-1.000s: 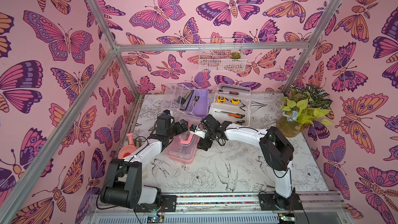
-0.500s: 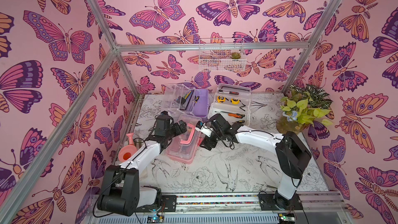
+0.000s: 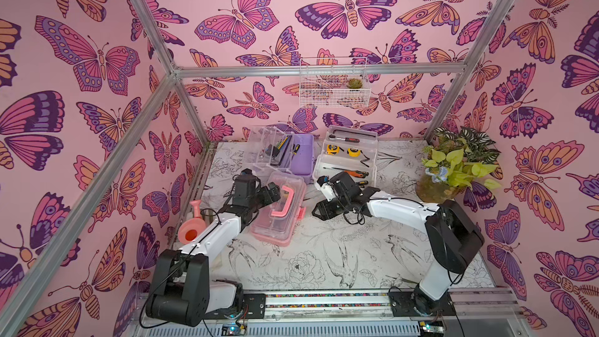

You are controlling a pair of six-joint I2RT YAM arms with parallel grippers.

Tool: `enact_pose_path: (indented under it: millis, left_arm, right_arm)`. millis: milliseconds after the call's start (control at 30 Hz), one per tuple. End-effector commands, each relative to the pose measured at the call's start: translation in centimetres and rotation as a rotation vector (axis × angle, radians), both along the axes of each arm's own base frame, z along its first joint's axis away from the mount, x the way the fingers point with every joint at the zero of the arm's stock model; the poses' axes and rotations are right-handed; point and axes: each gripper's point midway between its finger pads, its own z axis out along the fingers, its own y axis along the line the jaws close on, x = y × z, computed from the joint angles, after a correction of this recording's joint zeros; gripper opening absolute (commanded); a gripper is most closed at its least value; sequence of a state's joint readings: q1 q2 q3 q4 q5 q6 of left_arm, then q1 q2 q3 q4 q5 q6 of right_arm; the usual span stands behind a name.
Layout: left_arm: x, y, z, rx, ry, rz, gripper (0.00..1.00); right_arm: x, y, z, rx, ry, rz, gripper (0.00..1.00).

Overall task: Close toolboxes
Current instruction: Fasten the toolbox latch on the toolbox.

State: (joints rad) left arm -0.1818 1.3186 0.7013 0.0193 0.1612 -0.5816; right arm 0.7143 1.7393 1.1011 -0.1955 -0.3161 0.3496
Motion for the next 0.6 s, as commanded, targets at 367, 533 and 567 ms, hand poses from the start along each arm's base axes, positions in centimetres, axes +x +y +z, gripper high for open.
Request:
enact_pose_path:
  millis: [367, 533, 567]
  left_arm:
    - [-1.8, 0.0, -3.0, -0.009, 0.083, -0.010, 0.96]
    - [-1.9, 0.0, -3.1, -0.007, 0.082, -0.013, 0.96]
    - [-1.9, 0.0, -3.1, -0.008, 0.082, -0.011, 0.96]
  right_arm:
    - [1.9, 4.5, -0.8, 0.122, 0.069, -0.075, 0.54]
    - [1.6, 5.1, 0.0, 0.134, 0.056, -0.059, 0.54]
    - [1.5, 5.3, 0.0, 0.135, 0.057, -0.054, 0.54]
